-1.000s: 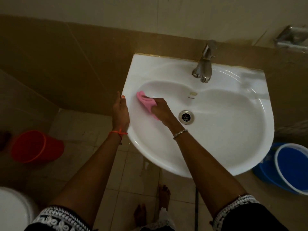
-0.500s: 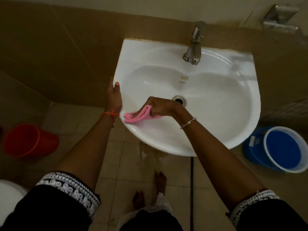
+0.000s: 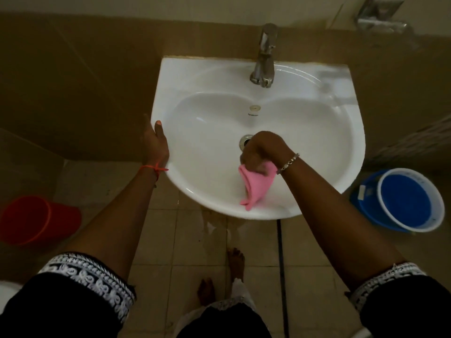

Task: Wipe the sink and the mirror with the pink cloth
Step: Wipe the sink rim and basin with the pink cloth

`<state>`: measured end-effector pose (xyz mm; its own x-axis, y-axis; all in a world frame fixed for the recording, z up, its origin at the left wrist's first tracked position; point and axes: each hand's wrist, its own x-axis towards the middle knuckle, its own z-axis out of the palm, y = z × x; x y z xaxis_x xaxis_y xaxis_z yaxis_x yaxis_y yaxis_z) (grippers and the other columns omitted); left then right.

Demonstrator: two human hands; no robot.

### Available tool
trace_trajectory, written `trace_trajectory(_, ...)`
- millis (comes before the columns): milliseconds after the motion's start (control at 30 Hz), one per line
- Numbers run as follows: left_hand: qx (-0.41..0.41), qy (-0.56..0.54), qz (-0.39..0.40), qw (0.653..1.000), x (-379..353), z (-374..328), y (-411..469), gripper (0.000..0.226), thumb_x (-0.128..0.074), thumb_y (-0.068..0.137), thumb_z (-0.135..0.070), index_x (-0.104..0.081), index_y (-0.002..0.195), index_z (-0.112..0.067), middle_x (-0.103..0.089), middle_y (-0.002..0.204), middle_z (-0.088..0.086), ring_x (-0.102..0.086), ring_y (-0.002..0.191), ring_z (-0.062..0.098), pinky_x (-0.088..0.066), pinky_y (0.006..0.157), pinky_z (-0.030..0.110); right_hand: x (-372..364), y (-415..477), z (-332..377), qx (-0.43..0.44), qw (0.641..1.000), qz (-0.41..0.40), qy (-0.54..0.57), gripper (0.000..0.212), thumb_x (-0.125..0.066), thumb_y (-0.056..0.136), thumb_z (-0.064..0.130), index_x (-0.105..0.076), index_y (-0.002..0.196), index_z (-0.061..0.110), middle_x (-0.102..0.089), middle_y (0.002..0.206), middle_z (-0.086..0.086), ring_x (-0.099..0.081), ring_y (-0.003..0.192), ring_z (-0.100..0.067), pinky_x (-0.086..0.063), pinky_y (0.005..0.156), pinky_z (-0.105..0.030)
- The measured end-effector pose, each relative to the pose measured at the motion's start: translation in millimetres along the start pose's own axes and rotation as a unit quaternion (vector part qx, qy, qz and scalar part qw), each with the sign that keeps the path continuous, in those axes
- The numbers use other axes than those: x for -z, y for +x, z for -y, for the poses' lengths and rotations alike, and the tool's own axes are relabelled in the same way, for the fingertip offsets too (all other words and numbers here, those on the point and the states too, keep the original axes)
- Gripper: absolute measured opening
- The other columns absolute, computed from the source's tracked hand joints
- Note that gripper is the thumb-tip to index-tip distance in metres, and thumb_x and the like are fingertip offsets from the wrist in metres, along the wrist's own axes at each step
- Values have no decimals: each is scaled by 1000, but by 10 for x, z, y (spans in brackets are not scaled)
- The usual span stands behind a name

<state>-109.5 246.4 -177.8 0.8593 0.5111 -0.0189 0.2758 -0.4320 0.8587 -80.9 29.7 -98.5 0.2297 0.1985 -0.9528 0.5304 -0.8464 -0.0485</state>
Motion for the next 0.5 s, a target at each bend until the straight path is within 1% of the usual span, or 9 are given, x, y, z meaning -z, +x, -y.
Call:
trace_trajectory(67, -4, 8, 3, 1000, 2, 5, 7, 46, -33, 100, -16, -26, 141, 4, -34, 147, 23, -32, 137, 31, -23, 113, 32, 10, -30, -177, -34, 998, -43, 21, 19, -40, 87, -5, -57, 93, -1, -50, 82, -10, -50, 81, -26, -43, 63, -30)
trace_trajectory(133, -15, 5, 2, 1000, 3, 10, 10, 46, -33, 99, -17, -28, 140, 3, -37, 146, 23, -34, 136, 32, -26, 113, 34, -5, 4, -396, -14, 971, -157, 178, 26, -40, 87, -7, -58, 105, -2, -55, 92, -11, -51, 92, -27, -42, 75, -34)
trace_trajectory(167, -19, 5, 0, 1000, 3, 16, 15, 45, -34, 99, -17, -30, 140, 3, -38, 145, 23, -35, 136, 32, -27, 113, 35, -6, 19, -477, 19, 929, -217, 298, 33, -41, 86, -9, -57, 114, -4, -58, 103, -16, -54, 99, -28, -42, 78, -34)
trace_trajectory(200, -22, 7, -2, 1000, 2, 20, 21, 45, -34, 99, -17, -31, 139, 2, -39, 144, 22, -36, 135, 32, -27, 113, 36, -5, 28, -486, 68, 865, -269, 418, 37, -43, 85, -10, -55, 120, -4, -59, 114, -18, -55, 107, -28, -43, 83, -34)
trace_trajectory(267, -24, 13, -3, 1000, 6, 33, 34, 45, -34, 99, -18, -32, 139, 2, -40, 144, 23, -36, 135, 33, -28, 113, 39, 39, 89, -347, 148, 739, -358, 551, 38, -53, 87, 0, -54, 125, 2, -56, 128, -8, -51, 114, -15, -41, 93, -29)
trace_trajectory(333, -22, 23, -6, 999, 7, 54, 47, 45, -34, 99, -19, -34, 138, 2, -41, 143, 23, -37, 134, 34, -28, 112, 40, 128, 323, -209, 147, 693, -439, 553, 38, -62, 86, 22, -59, 123, 11, -57, 129, 1, -50, 114, -7, -38, 93, -15)
trace_trajectory(400, -27, 29, -7, 999, 9, 62, 44, 44, -34, 99, -19, -36, 137, 2, -43, 142, 23, -39, 133, 33, -30, 111, 38, 185, 648, -112, 132, 707, -479, 503, 33, -60, 87, 23, -61, 120, 18, -58, 129, 1, -51, 115, -7, -38, 92, -7)
trace_trajectory(433, -31, 27, -8, 999, 8, 57, 34, 43, -34, 99, -18, -36, 137, 3, -44, 141, 23, -40, 132, 32, -30, 110, 36, 180, 802, -75, 118, 730, -470, 482, 31, -58, 87, 23, -62, 118, 21, -59, 127, 0, -52, 115, -10, -41, 95, -11)
trace_trajectory(500, -33, 12, -6, 999, 8, 27, 7, 41, -34, 99, -17, -39, 135, 2, -47, 138, 21, -44, 129, 30, -31, 106, 28, 138, 1028, 30, 105, 798, -421, 418, 25, -53, 85, 41, -59, 108, 34, -55, 115, 1, -50, 105, -14, -42, 93, -25)
